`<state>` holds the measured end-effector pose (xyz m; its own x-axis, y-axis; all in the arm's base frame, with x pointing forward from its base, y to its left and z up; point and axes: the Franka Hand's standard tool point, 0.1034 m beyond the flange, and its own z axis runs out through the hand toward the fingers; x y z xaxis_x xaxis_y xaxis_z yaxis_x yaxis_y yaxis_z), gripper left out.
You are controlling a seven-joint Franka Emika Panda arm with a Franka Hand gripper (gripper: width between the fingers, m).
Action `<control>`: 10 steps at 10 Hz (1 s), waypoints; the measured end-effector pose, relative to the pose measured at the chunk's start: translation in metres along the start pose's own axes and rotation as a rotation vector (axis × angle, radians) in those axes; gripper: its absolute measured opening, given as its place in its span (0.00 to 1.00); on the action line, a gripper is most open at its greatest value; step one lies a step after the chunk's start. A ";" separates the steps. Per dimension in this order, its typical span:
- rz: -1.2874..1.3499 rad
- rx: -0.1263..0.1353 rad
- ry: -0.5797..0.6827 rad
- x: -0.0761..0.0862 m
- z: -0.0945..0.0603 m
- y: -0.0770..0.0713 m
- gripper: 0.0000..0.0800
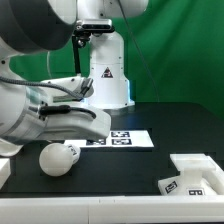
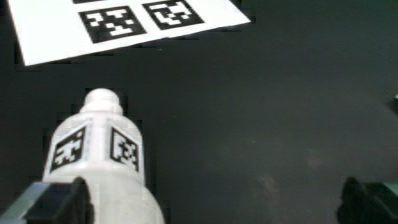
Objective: Assemble lamp
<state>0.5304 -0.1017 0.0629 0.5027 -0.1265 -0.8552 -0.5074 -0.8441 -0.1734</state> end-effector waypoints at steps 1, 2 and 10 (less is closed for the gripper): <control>0.005 -0.002 -0.015 0.001 0.000 0.004 0.87; 0.002 -0.005 -0.019 0.000 0.000 0.004 0.87; 0.006 -0.017 0.002 0.003 -0.006 0.014 0.87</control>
Offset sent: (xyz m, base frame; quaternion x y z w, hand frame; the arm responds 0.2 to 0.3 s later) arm -0.0124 -0.0188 -0.0080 -0.0700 -0.0022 -0.0051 0.9975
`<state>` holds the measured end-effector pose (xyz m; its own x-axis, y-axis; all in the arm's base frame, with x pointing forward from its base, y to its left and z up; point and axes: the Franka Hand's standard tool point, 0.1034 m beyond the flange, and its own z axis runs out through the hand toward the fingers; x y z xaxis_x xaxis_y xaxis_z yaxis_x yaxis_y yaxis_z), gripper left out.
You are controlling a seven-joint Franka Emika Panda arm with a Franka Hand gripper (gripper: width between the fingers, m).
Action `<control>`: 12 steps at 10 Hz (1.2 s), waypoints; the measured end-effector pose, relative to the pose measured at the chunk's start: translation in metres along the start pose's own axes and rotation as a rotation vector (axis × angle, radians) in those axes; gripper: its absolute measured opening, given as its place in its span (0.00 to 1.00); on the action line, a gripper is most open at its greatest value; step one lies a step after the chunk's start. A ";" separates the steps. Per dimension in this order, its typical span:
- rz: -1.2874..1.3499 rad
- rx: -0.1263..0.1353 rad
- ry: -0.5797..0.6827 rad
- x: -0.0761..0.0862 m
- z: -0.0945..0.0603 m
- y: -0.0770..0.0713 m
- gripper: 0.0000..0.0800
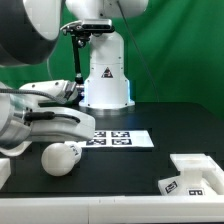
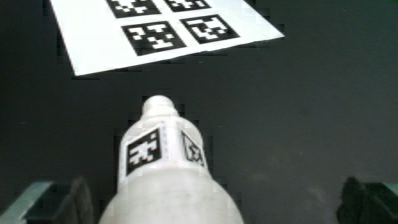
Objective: Assemble lamp
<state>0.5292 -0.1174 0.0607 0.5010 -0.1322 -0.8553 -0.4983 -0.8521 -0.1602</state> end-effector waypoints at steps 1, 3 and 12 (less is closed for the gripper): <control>0.033 0.008 -0.005 0.010 0.010 0.002 0.87; 0.042 0.005 0.009 0.023 0.015 -0.001 0.87; 0.042 0.006 0.028 0.034 0.031 -0.007 0.71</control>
Offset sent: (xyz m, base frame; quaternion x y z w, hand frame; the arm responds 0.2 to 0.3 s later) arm 0.0085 0.0148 -0.0114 0.0065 0.0160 0.0146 0.9997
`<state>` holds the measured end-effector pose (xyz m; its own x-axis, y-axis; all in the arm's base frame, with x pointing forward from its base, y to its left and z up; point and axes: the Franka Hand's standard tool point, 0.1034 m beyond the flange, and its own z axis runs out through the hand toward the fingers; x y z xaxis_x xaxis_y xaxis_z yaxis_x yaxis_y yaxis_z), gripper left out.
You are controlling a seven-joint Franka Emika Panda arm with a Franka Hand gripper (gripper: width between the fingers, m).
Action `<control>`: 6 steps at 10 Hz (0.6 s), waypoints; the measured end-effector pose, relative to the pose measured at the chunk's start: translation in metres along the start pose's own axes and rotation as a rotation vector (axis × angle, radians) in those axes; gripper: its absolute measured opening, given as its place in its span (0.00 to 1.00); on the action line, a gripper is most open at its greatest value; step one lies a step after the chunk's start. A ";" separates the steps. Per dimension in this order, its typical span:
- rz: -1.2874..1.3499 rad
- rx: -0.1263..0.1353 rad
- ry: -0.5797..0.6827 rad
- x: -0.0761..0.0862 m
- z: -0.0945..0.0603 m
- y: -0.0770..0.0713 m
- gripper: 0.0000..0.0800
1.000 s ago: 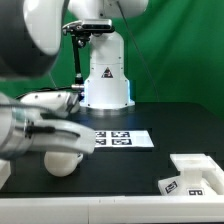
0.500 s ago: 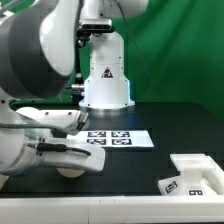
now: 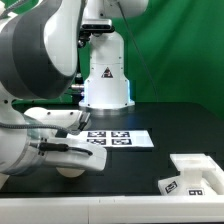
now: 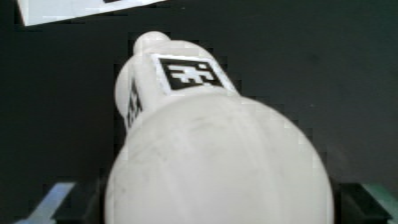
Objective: Assemble lamp
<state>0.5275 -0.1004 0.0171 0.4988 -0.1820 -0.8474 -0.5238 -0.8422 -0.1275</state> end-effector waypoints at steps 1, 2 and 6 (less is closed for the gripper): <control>0.000 0.000 0.000 0.000 0.000 0.000 0.71; -0.005 -0.003 0.011 0.000 -0.003 -0.003 0.71; -0.081 -0.017 0.209 -0.031 -0.058 -0.063 0.71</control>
Offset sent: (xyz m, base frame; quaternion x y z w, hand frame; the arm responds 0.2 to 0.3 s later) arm 0.0168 0.0350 0.0594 0.0128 -0.0289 0.0003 0.9995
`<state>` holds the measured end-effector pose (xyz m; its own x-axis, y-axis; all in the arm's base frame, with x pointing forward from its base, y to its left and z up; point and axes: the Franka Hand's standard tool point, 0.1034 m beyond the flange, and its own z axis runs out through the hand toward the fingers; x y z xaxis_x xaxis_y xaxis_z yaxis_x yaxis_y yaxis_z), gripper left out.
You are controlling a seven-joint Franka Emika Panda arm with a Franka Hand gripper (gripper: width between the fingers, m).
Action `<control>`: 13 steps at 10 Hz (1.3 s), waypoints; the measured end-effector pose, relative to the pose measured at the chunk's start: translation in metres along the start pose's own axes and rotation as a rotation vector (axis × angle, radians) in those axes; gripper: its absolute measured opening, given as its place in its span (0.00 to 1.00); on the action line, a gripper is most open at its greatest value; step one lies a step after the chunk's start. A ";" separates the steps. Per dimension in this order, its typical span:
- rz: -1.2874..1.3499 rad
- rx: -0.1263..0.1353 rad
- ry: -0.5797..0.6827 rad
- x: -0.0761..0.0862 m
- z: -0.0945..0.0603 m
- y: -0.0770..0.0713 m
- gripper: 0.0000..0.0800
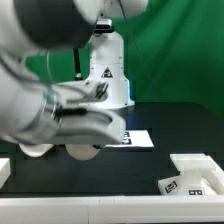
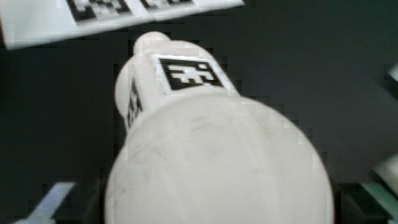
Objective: Assemble lamp
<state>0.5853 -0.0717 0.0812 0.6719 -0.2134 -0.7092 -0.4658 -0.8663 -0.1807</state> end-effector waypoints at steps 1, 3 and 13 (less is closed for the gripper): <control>-0.057 -0.006 0.086 -0.018 -0.022 -0.018 0.71; -0.052 -0.002 0.220 -0.022 -0.037 -0.032 0.71; -0.068 0.058 0.957 -0.047 -0.055 -0.120 0.71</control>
Offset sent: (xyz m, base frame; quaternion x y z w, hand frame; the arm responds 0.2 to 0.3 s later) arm 0.0000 0.0000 0.0000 0.0000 0.1296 0.0000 0.9916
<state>0.6409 0.0176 0.1736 0.8717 -0.4645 0.1561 -0.4194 -0.8719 -0.2528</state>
